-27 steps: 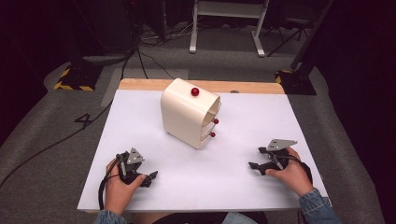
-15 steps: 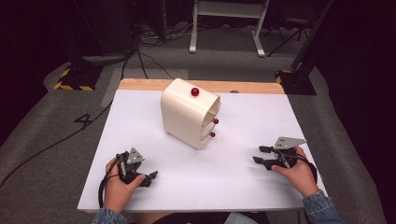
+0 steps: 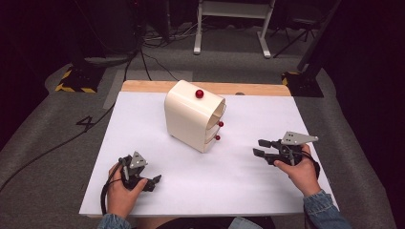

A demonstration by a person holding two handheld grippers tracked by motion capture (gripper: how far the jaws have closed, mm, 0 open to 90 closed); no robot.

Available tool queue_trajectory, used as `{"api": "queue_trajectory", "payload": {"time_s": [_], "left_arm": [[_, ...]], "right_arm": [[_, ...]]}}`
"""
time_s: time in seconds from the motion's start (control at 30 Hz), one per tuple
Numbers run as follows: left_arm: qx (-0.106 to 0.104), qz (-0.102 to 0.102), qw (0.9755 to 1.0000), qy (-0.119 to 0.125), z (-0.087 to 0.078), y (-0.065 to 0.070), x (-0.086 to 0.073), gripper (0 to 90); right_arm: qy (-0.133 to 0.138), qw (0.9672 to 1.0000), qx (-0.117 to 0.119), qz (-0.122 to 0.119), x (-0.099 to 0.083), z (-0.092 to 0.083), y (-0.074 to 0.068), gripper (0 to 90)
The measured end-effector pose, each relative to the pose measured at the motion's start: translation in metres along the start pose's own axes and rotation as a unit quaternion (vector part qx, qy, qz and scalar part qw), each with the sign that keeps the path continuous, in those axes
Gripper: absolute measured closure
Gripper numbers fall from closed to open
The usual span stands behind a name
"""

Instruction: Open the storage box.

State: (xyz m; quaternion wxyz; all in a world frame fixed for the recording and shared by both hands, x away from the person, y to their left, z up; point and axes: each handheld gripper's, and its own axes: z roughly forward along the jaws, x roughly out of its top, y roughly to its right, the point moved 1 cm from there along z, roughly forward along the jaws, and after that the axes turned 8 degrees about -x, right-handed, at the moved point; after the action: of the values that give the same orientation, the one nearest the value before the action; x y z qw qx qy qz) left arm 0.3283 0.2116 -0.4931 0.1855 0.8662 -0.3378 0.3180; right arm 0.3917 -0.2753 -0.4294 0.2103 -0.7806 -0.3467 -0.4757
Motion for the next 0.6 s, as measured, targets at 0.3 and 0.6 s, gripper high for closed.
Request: {"api": "queue_trajectory", "payload": {"time_s": [0.3,0.6], "left_arm": [[-0.004,-0.001,1.0,-0.001,0.0,-0.001,0.0,6.2],[-0.007,-0.006,1.0,-0.002,0.0,-0.001,0.001,6.2]], "right_arm": [[0.025,0.9996,0.011,-0.008,0.013,0.029,-0.002,54.5],[0.037,0.9988,0.029,-0.015,0.018,0.061,-0.009,56.8]]}}
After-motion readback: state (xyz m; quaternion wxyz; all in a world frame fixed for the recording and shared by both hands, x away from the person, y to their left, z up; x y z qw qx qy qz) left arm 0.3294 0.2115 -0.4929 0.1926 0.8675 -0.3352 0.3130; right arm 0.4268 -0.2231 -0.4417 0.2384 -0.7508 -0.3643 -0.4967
